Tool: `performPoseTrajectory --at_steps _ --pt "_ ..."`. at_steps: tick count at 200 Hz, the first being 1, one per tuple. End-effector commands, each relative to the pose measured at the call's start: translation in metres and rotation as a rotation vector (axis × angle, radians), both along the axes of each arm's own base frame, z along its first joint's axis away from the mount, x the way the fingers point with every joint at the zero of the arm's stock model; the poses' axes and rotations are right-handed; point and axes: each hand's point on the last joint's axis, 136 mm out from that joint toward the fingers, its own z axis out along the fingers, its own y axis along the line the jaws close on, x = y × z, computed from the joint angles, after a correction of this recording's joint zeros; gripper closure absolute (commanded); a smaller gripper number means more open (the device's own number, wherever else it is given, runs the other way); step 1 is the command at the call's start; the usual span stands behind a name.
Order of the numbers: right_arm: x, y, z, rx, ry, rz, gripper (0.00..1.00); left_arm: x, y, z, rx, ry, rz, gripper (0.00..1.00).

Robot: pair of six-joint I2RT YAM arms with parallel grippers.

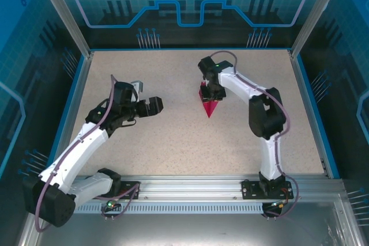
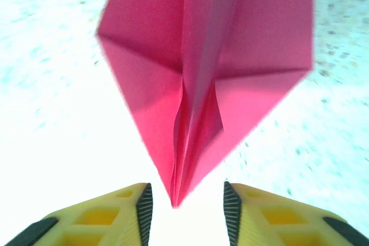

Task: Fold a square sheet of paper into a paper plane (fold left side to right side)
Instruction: Place the paper plane at the center of the table, then reset both arms

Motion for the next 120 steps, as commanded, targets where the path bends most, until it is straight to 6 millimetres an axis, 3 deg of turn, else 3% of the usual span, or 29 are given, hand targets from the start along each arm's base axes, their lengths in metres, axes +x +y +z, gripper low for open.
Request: performPoseTrajectory --at_steps 1,26,53,87,120 --pt "-0.028 -0.02 0.053 -0.024 -0.066 0.022 0.53 0.005 0.013 0.021 -0.034 -0.031 0.06 0.01" --pt "-0.04 -0.045 0.09 -0.034 -0.211 0.034 0.43 0.014 0.036 0.024 -0.023 -0.058 0.144 0.01" --pt "-0.047 -0.076 0.11 -0.033 -0.388 0.007 0.35 0.027 0.076 0.022 0.028 -0.102 0.304 0.01" --pt "-0.054 -0.114 0.109 -0.023 -0.553 -0.069 0.17 0.034 0.117 0.031 0.156 -0.268 0.466 0.01" --pt "-0.059 -0.159 0.093 -0.058 -0.705 -0.189 0.01 0.027 0.147 0.011 0.328 -0.344 0.554 0.01"
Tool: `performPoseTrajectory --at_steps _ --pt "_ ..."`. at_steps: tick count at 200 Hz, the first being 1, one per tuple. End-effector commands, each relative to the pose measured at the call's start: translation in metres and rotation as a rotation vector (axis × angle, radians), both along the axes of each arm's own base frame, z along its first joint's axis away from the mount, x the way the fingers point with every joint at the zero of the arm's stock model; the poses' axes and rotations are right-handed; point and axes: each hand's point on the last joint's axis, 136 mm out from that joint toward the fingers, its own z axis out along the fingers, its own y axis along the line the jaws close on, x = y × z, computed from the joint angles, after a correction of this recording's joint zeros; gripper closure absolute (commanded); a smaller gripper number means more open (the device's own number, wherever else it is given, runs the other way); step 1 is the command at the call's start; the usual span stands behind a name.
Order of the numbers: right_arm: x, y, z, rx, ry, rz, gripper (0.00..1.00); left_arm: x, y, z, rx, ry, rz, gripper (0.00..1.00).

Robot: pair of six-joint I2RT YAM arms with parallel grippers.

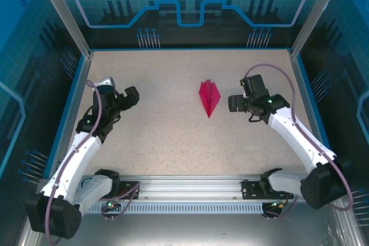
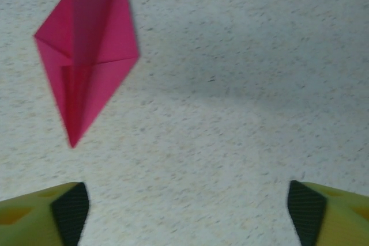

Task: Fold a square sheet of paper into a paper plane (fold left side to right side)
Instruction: Reset both arms

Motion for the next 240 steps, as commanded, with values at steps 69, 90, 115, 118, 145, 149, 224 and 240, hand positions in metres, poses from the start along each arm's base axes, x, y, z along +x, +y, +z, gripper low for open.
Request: performPoseTrajectory --at_steps 69,90,115,118,145,149,224,240 --pt "0.038 -0.072 -0.055 0.058 -0.415 -0.127 0.01 0.017 0.034 -0.056 0.374 -0.064 0.028 0.01" --pt "0.056 -0.062 -0.062 0.064 -0.418 -0.064 0.01 0.028 0.022 -0.069 0.368 -0.098 -0.036 0.01" --pt "0.075 -0.054 -0.059 0.024 -0.456 0.022 0.01 0.037 0.012 -0.076 0.373 -0.16 -0.091 0.01" --pt "0.077 -0.053 -0.059 0.017 -0.457 0.031 0.01 0.038 0.012 -0.078 0.374 -0.165 -0.095 0.01" --pt "0.084 -0.043 -0.072 0.024 -0.468 0.097 0.01 0.047 0.002 -0.088 0.374 -0.191 -0.152 0.01" --pt "0.085 -0.041 -0.075 0.024 -0.469 0.109 0.01 0.049 0.0 -0.088 0.372 -0.195 -0.167 0.01" --pt "0.083 -0.034 -0.08 0.048 -0.482 0.156 0.01 0.074 0.017 -0.12 0.311 -0.134 -0.153 0.01" --pt "0.083 -0.034 -0.08 0.047 -0.482 0.155 0.01 0.073 0.018 -0.12 0.306 -0.137 -0.151 0.01"
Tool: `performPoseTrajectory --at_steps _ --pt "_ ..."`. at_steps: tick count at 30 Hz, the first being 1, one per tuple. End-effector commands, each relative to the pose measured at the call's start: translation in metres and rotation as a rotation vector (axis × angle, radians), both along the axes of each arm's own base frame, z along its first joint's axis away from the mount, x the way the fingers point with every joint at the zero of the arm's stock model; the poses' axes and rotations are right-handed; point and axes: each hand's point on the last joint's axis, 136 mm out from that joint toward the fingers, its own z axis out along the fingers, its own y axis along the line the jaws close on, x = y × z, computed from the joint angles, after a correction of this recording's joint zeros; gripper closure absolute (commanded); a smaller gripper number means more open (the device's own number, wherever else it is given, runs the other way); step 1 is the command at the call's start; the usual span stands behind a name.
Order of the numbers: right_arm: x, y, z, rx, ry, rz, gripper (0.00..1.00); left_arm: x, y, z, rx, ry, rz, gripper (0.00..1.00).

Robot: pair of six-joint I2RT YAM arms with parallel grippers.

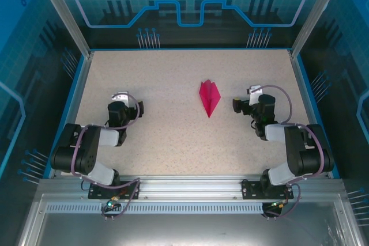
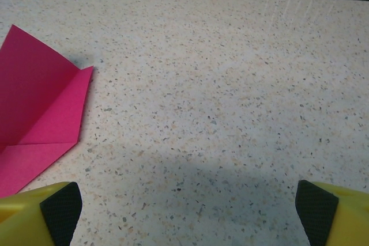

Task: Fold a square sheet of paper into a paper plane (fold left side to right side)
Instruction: Reset both arms

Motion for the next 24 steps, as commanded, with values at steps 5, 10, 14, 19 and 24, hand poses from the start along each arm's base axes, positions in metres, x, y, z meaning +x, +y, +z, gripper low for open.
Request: performPoseTrajectory --at_steps 5,10,14,19,24 --pt "0.0019 -0.0024 0.0039 -0.024 -0.032 -0.002 0.01 0.0133 -0.0005 0.0194 -0.033 -0.058 -0.018 0.01" --pt "0.0018 -0.0017 0.0041 -0.026 -0.034 -0.001 0.01 0.0136 -0.0026 0.019 -0.032 -0.052 -0.032 0.01" --pt "0.002 -0.0018 0.0042 -0.025 -0.033 -0.002 0.01 0.0138 -0.0031 0.0192 -0.032 -0.053 -0.034 0.01" --pt "0.0022 -0.0016 0.0044 -0.025 -0.033 0.0 0.01 0.0136 -0.0032 0.019 -0.033 -0.053 -0.034 0.01" --pt "0.0019 -0.0014 0.0042 -0.025 -0.033 0.002 0.01 0.0139 -0.0031 0.0193 -0.033 -0.053 -0.034 0.01"
